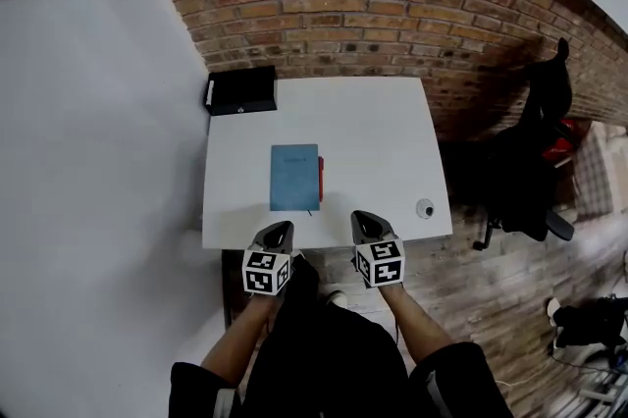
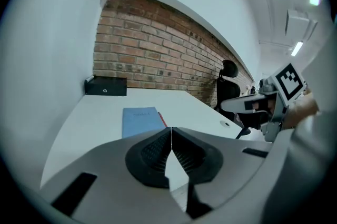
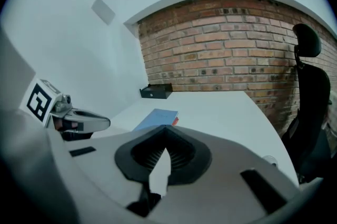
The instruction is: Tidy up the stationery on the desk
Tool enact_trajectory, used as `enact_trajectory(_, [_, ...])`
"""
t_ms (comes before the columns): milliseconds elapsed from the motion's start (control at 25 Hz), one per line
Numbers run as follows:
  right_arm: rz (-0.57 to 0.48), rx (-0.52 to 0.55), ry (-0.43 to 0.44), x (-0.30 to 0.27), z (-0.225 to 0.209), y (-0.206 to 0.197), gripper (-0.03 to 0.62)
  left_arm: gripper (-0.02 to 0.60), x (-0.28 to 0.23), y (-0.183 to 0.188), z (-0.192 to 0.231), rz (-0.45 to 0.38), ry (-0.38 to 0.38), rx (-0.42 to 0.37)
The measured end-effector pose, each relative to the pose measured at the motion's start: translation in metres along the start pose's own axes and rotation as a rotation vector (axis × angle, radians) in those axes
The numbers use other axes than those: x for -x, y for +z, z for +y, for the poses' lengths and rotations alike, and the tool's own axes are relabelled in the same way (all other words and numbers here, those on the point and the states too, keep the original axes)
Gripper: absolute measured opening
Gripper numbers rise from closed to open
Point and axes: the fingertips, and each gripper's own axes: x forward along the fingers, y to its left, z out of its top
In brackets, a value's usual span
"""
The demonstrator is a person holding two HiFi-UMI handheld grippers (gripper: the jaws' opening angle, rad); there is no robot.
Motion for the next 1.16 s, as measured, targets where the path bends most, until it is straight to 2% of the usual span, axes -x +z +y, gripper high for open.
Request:
enact_trajectory(280, [-0.114,0.040,0.017,0.046,0.016,0.020,0.021,0.015,0.043,0.028,-0.032,-0.115,0.012,-0.050])
enact_trajectory(560, [-0.204,0.058,0.023,0.074,0.023,0.045,0.021,0.015,0.061,0.047,-0.054,-0.181,0.021,-0.073])
enact_trajectory(800, [-0.217,0.071,0.029,0.085,0.021,0.050,0.021,0.015,0.066,0.059,-0.062,-0.209,0.035,-0.083])
enact_trajectory(1160, [-0.204,0.075,0.054,0.084,0.026,0.050,0.021,0.015,0.067,0.056,-0.060,-0.187,0.046,-0.091])
